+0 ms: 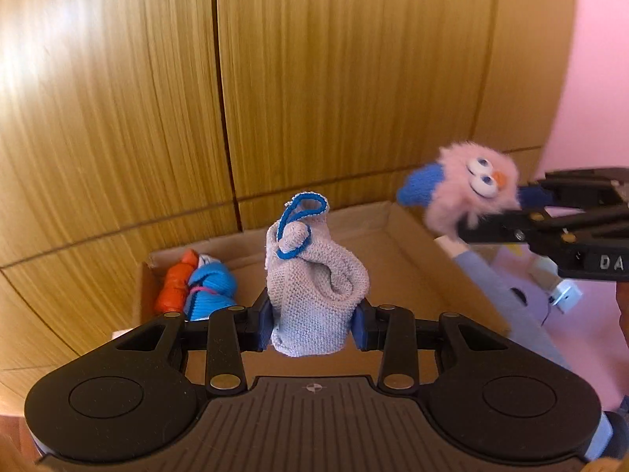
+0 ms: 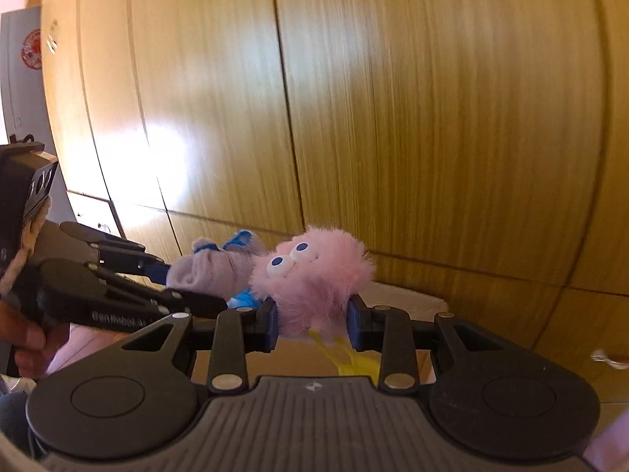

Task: Organize objects
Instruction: 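Carry both items into the box beside the blue sock ball and release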

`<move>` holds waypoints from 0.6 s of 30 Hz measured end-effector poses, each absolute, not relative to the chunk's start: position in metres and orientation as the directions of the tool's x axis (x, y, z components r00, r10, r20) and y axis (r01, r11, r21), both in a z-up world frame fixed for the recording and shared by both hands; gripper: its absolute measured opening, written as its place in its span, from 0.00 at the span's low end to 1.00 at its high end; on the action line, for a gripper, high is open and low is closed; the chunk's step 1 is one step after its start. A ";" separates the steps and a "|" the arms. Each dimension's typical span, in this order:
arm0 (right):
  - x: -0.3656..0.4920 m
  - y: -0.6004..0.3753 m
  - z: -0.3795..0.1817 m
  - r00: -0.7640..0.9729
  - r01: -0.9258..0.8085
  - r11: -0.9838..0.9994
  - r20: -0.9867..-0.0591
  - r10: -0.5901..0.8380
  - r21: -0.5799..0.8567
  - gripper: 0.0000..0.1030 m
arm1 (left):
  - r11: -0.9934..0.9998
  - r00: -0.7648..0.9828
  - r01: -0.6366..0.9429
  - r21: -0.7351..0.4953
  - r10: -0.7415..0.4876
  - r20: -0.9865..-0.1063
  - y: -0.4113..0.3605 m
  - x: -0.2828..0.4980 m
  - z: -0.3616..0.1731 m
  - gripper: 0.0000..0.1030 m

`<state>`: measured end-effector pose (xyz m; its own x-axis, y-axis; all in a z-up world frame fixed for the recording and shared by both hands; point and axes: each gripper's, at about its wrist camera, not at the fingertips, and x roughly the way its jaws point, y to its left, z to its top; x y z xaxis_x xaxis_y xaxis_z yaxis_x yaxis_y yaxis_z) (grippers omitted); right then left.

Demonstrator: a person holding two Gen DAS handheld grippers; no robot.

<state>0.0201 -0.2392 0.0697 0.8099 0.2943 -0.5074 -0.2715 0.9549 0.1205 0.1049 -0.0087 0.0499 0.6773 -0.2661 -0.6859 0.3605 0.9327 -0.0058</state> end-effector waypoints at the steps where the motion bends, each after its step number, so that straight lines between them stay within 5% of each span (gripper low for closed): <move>1: 0.034 -0.238 0.063 0.799 -0.275 0.954 -0.524 0.296 0.120 0.29 | 0.936 0.666 0.352 -0.010 -0.258 -0.700 -0.010 0.115 0.042 0.43; 18: 0.171 -0.199 -0.032 0.605 -0.428 0.904 -0.734 0.307 0.025 0.29 | 0.962 0.562 0.260 -0.081 -0.219 -0.798 0.014 0.198 -0.036 0.44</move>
